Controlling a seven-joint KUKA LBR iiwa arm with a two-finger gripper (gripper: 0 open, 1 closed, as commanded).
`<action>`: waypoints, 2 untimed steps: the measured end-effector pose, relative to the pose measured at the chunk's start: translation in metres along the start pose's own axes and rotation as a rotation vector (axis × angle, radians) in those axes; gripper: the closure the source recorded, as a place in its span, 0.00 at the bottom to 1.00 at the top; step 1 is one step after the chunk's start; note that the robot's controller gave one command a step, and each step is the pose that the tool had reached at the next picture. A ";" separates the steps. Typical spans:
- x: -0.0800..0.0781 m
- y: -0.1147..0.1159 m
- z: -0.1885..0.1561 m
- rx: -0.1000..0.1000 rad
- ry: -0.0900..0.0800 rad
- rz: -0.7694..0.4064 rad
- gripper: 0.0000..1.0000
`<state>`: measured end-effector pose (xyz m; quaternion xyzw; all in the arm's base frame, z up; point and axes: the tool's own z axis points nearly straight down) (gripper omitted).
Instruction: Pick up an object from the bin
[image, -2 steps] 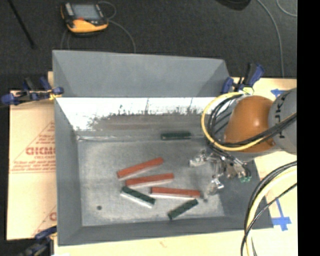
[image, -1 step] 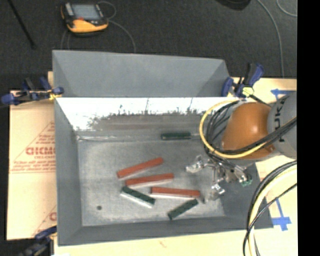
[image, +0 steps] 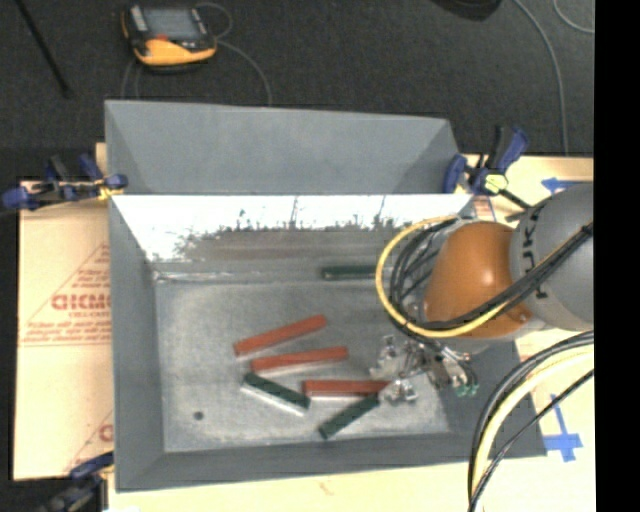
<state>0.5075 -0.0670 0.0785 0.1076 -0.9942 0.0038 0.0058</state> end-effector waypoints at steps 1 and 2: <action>0.000 0.000 0.000 0.000 0.000 0.000 1.00; 0.028 0.016 -0.191 -0.001 -0.023 -0.039 1.00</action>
Offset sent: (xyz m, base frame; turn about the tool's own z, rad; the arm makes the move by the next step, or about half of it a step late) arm -0.0311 0.0127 0.1865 -0.0425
